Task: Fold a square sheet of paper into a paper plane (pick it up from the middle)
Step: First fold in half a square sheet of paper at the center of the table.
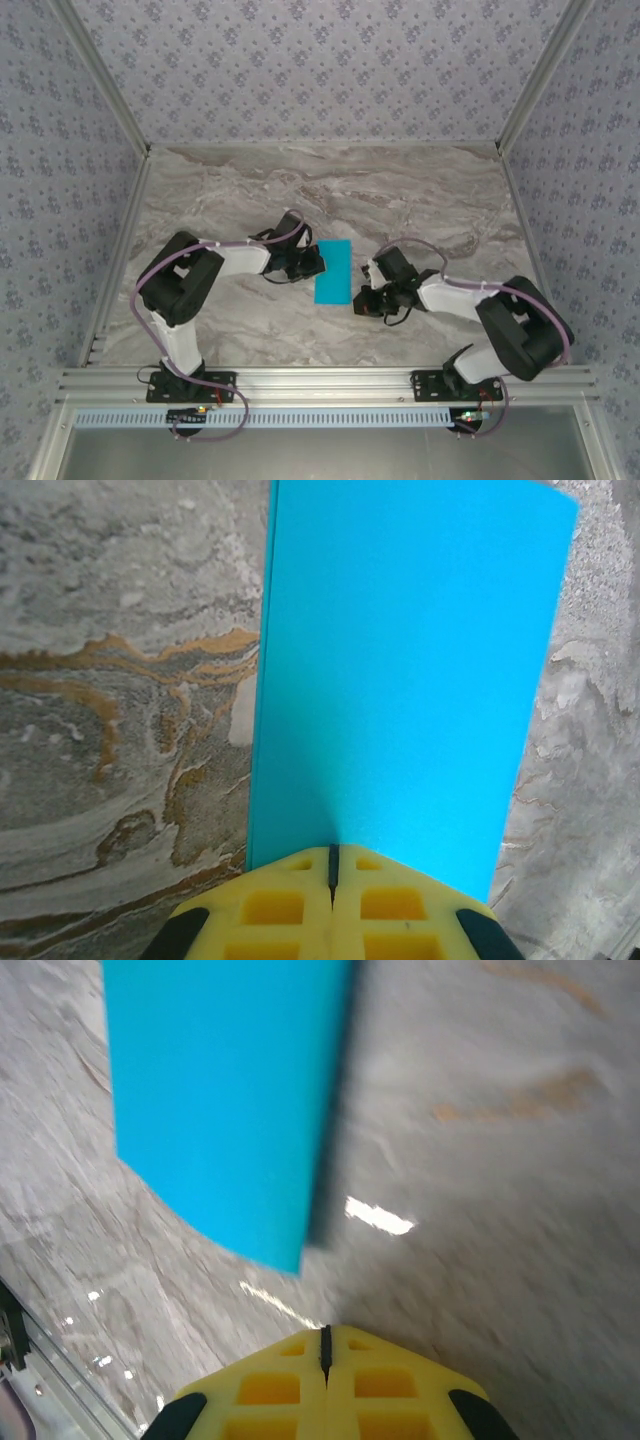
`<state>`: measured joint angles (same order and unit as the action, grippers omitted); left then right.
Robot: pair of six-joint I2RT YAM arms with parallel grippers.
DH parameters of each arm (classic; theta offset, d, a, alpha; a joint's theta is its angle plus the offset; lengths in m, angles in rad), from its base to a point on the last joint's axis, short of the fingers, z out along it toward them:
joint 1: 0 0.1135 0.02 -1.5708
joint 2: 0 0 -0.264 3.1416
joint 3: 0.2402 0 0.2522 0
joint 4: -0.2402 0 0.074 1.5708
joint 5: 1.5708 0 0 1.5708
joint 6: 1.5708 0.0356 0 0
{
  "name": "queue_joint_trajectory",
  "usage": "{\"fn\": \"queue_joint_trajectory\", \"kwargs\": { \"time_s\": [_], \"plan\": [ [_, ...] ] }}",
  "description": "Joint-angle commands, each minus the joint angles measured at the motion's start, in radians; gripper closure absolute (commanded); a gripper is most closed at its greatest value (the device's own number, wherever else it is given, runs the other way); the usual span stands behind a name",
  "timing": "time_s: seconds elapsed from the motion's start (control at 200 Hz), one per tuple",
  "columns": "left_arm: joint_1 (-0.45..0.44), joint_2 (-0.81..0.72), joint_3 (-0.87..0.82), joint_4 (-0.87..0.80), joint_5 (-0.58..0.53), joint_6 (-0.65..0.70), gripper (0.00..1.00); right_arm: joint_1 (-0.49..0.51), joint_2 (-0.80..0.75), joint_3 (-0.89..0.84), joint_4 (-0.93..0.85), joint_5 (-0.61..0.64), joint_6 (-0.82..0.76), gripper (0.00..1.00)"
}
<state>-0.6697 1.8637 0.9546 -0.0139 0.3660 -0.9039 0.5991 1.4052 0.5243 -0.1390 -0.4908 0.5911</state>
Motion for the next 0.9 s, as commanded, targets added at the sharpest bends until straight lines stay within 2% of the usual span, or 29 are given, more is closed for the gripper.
{"fn": "queue_joint_trajectory", "kwargs": {
  "time_s": [0.0, 0.085, 0.175, 0.345, 0.57, 0.705, 0.894],
  "plan": [
    [-0.001, 0.091, -0.044, -0.284, -0.179, 0.082, 1.0, -0.037, -0.089, 0.068, -0.143, 0.039, -0.013, 1.0],
    [0.007, 0.071, 0.001, -0.306, -0.176, 0.17, 1.0, -0.069, -0.103, 0.16, -0.14, 0.083, -0.011, 1.0],
    [0.019, 0.04, 0.05, -0.329, -0.187, 0.282, 1.0, -0.105, -0.036, 0.239, -0.088, 0.109, 0.01, 1.0],
    [0.083, 0.015, 0.144, -0.387, -0.138, 0.465, 1.0, -0.14, 0.189, 0.401, -0.012, 0.126, 0.03, 1.0],
    [0.14, 0.0, 0.205, -0.432, -0.013, 0.667, 1.0, -0.109, 0.465, 0.648, 0.011, 0.03, 0.059, 1.0],
    [0.15, 0.009, 0.235, -0.46, -0.014, 0.691, 1.0, -0.087, 0.565, 0.783, -0.011, 0.012, 0.047, 1.0],
    [0.153, -0.033, 0.222, -0.42, -0.021, 0.607, 1.0, -0.075, 0.662, 0.88, -0.096, 0.069, 0.047, 1.0]
  ]
}}
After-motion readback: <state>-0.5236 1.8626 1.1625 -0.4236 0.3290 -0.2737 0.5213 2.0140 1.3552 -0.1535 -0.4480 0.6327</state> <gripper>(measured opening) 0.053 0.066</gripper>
